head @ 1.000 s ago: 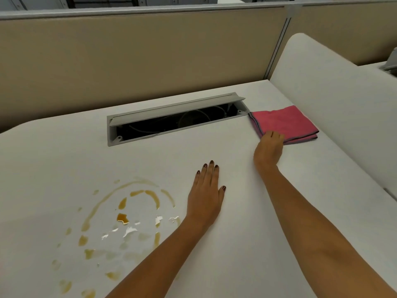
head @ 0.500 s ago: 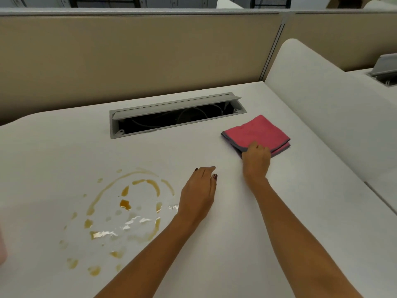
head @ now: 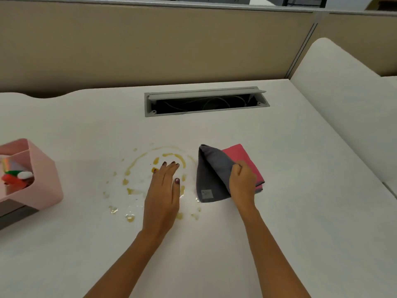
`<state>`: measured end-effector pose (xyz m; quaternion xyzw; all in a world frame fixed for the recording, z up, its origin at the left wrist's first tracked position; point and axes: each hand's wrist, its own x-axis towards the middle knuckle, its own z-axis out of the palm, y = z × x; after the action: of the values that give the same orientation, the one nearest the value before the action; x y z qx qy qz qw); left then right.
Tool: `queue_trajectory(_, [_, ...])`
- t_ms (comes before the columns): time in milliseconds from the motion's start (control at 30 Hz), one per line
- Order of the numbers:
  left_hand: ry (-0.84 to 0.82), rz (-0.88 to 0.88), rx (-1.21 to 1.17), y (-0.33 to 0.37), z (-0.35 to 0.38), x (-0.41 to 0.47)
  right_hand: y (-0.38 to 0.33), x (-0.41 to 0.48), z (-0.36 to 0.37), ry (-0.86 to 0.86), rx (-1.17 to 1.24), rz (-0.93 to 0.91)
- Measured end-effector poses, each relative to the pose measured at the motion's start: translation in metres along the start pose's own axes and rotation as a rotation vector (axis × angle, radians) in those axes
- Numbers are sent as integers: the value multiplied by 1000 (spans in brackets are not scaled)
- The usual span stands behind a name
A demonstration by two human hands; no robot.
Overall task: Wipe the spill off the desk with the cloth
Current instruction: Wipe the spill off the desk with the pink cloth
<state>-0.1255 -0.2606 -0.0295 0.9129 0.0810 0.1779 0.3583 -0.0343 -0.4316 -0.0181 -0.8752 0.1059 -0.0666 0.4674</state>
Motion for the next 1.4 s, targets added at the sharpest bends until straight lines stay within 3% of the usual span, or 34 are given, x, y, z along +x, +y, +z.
queue_trajectory(133, [116, -104, 60, -27, -32, -25, -1, -26, -5, -90, -19, 67])
queue_trajectory(300, [216, -257, 181, -61, -67, -53, -3, -45, -13, -222, -60, -117])
queue_trajectory(433, [232, -386, 272, -83, -86, -74, 11, -45, -3, -174, -411, -449])
queue_trajectory(533, [197, -447, 330, -91, -90, -84, 24, -46, 4, -243, -622, -449])
queue_trajectory(667, [100, -456, 516, -88, -86, -95, 27, -48, 9, -173, -742, -493])
queue_trajectory(933, [44, -439, 599, -88, -84, -97, 18, -90, 29, 54, -677, -555])
queue_trajectory(1200, [48, -433, 589, -90, -83, -98, 24, -115, 26, -34, -639, -869])
queue_trajectory(1267, [49, -431, 588, -91, -83, -98, 24, -99, 20, -20, -668, -801])
queue_trajectory(1400, [43, -435, 590, -92, -83, -99, 16, -67, 15, 51, -682, -422])
